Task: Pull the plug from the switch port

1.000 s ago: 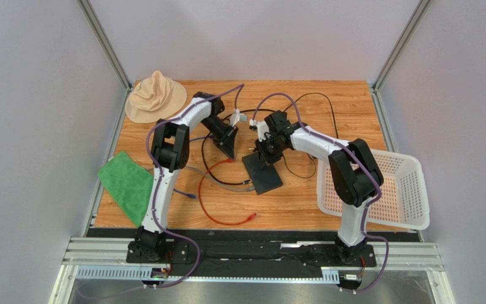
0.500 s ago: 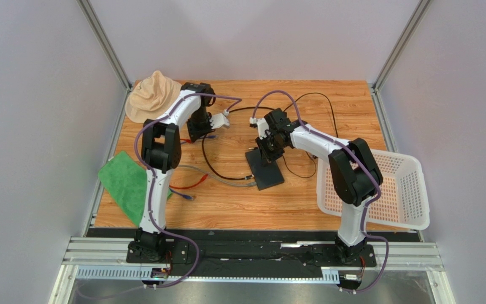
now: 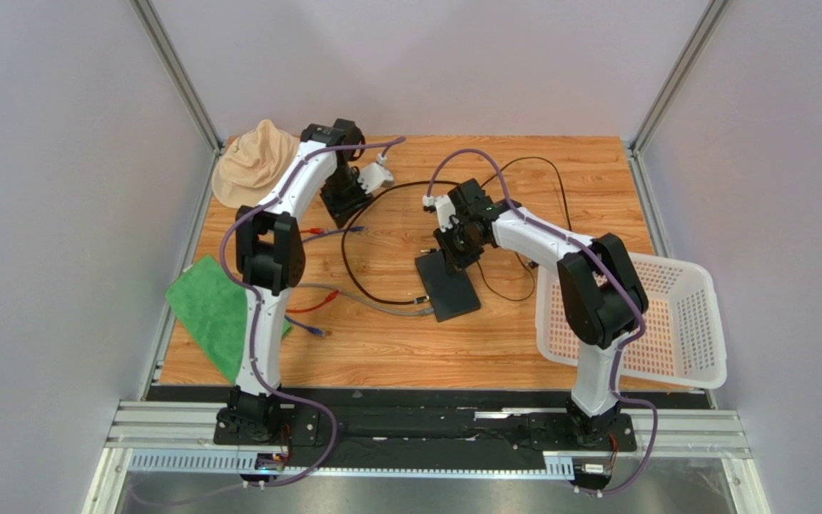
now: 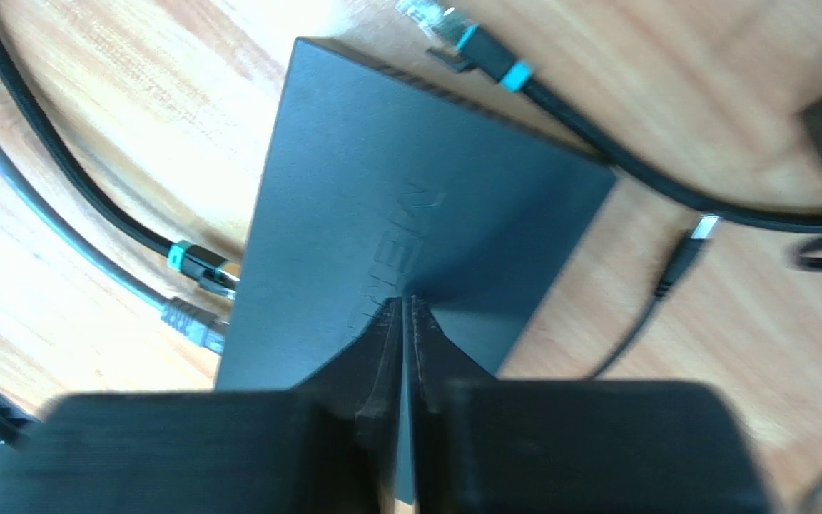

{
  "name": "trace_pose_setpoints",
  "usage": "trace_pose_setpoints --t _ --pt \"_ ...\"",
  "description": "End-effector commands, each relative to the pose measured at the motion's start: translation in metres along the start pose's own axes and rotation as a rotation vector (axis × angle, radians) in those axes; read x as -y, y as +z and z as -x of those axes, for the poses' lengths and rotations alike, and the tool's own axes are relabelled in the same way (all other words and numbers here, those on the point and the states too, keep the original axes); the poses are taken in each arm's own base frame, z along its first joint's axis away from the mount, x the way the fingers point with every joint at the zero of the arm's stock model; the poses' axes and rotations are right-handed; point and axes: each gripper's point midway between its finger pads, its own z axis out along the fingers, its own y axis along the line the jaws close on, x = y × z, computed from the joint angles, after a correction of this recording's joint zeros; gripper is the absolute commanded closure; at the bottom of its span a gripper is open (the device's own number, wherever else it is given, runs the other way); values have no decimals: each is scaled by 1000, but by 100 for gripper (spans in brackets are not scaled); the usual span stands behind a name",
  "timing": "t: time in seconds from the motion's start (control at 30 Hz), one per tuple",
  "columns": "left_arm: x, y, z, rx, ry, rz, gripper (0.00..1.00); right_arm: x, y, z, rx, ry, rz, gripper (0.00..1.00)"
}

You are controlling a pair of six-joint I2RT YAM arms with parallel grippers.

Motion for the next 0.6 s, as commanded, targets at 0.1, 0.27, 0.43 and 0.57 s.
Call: trace_pose_setpoints --t 0.1,0.27,0.43,0.57 --pt "118 -51 48 323 -300 -500 79 27 -71 45 207 14 -178 55" --pt "170 -26 51 317 -324 -723 100 28 -63 0 103 27 -135 64" --pt "192 5 65 274 -307 -760 100 14 -60 -38 53 31 -79 85" --pt "198 18 82 277 -326 -800 100 9 -58 -73 -21 -7 -53 98"
